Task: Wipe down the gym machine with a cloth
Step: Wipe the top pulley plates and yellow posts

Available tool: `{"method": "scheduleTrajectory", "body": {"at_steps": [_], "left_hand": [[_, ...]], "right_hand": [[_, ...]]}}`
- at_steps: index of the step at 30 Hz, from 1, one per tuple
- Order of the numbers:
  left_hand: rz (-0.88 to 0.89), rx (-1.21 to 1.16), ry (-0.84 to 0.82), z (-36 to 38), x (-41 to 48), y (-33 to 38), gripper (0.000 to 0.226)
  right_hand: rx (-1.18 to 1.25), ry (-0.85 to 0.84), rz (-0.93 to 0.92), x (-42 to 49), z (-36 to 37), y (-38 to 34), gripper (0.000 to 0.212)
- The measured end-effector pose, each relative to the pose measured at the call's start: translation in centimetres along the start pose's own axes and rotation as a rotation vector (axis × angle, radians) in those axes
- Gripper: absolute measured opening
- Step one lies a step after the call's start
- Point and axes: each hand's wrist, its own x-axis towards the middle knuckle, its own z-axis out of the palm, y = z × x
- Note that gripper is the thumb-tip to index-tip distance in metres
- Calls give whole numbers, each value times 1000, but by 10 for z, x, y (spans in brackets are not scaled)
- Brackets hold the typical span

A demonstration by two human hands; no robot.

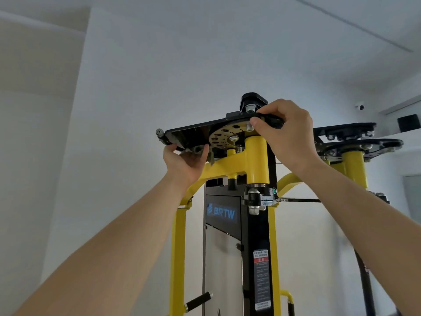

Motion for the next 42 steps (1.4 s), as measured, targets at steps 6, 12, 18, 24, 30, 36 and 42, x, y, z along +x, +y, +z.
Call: {"method": "scheduleTrajectory", "body": {"at_steps": [6, 12, 18, 24, 30, 36, 42], "left_hand": [[-18, -88, -59, -8, -1, 2, 64], [-34, -147, -177, -15, -9, 9, 73], [-65, -116, -207, -10, 10, -3, 94], [-99, -151, -224, -12, 25, -21, 108], [-91, -149, -263, -17, 15, -13, 111], [-105, -128, -287, -8, -25, 24, 107], [-61, -113, -224, -1, -52, 47, 103]], "right_hand": [[-4, -6, 7, -1, -1, -3, 15], [0, 10, 17, -2, 0, -6, 13], [-23, -9, 13, -1, -1, -7, 16], [-49, -13, 15, 0, -2, -7, 16], [-64, -17, 23, 0, -2, -9, 16], [-80, -8, 35, -2, -1, -12, 17], [-117, -50, 46, -2, -4, -18, 18]]}}
